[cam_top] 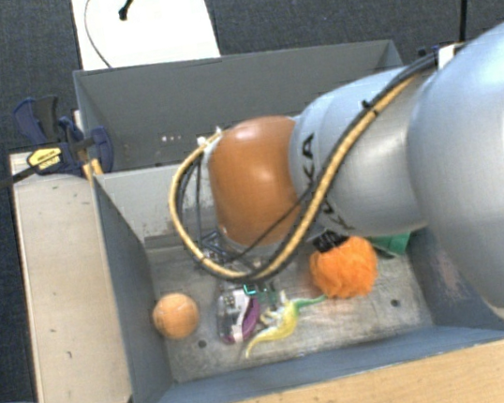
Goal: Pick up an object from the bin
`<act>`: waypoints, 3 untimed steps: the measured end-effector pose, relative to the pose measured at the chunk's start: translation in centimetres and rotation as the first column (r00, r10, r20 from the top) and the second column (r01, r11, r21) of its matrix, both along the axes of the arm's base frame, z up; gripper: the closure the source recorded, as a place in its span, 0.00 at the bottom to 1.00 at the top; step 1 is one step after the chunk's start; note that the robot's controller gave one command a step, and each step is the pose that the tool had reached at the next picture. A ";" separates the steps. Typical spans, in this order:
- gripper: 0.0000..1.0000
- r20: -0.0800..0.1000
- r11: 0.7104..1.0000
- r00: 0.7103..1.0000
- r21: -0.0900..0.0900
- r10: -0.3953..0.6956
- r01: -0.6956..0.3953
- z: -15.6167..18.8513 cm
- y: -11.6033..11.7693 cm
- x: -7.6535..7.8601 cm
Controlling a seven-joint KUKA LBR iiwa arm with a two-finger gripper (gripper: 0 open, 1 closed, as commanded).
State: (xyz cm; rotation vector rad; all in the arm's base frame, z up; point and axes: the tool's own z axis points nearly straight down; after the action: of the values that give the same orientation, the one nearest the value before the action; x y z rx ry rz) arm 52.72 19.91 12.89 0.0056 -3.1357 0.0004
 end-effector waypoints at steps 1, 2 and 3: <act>0.00 0.007 1.000 1.000 0.002 -0.005 0.005 0.5 -0.1 0.2; 1.00 0.007 0.980 0.980 -0.002 -0.200 0.201 -5.4 1.8 -1.3; 1.00 0.007 0.979 0.979 -0.002 -0.202 0.202 -5.3 1.8 -1.3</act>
Offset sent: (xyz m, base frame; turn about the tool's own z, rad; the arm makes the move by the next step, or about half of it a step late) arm -0.0131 0.0200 -0.0533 0.1988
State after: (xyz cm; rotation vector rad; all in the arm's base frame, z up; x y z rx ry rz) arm 51.47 21.69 7.54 -0.3131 -3.1265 0.0037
